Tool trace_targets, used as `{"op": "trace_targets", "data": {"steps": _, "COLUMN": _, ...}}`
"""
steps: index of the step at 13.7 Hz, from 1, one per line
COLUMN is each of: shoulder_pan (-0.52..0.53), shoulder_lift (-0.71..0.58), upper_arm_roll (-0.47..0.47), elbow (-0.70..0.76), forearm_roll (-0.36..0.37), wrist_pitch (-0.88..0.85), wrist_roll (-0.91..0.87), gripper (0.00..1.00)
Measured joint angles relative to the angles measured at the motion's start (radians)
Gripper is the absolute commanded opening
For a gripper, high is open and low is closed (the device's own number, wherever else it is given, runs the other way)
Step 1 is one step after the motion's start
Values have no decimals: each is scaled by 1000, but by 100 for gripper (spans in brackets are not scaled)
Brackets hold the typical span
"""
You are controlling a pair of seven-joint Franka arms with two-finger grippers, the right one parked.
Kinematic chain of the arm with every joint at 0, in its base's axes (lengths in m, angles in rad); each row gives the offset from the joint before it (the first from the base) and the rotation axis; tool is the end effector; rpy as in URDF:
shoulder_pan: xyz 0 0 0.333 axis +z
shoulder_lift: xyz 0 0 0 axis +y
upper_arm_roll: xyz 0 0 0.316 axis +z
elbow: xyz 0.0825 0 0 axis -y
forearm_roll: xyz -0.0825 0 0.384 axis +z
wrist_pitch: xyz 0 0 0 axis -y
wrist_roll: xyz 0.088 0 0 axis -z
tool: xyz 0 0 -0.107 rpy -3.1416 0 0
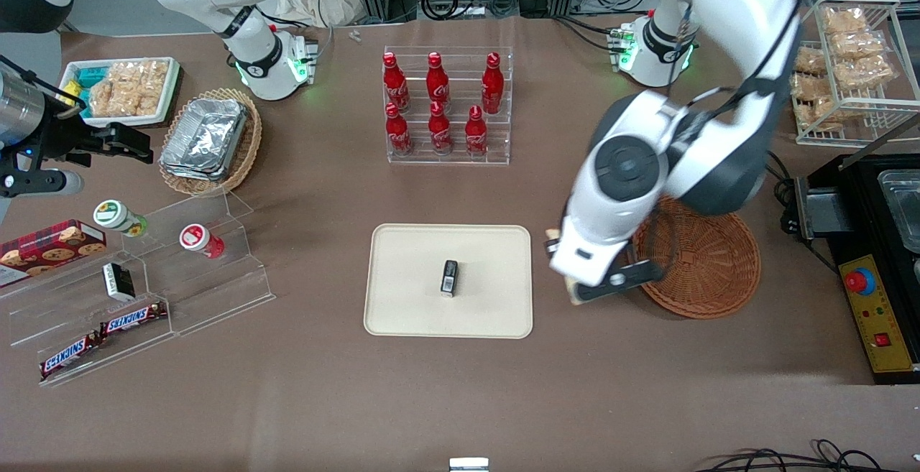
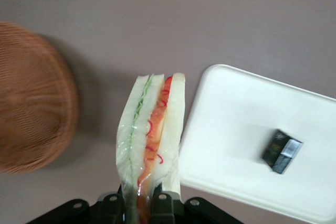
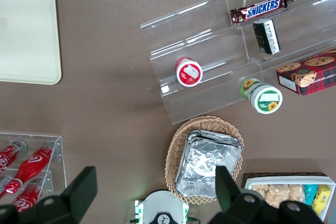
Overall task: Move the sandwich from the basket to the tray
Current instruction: 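Carry the held sandwich over to the cream tray, then lower the sandwich onto the tray beside the black box and release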
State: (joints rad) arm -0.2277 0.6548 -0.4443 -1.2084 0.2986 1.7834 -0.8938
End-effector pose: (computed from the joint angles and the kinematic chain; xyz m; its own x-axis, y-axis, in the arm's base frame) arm 0.6310 -0.3623 0.4172 0.9727 0.2320 0.0056 0.2321 -0.9721 -0.0335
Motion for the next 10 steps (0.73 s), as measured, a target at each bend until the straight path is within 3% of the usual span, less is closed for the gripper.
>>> {"op": "trace_targets", "data": {"steps": 5, "shoulder_pan": -82, "shoulder_lift": 211, "upper_arm_roll": 0, "elbow": 23, "forearm_roll": 90, "wrist_pitch": 168, "wrist_roll": 17, "gripper": 0}}
{"op": "trace_targets", "data": {"steps": 9, "shoulder_pan": -121, "shoulder_lift": 282, "upper_arm_roll": 0, "elbow": 39, "forearm_roll": 106, "wrist_pitch": 229, "wrist_roll": 17, "gripper": 0}}
{"op": "trace_targets", "data": {"steps": 10, "shoulder_pan": -121, "shoulder_lift": 286, "upper_arm_roll": 1, "elbow": 40, "forearm_roll": 106, "wrist_pitch": 239, "wrist_roll": 18, "gripper": 8}}
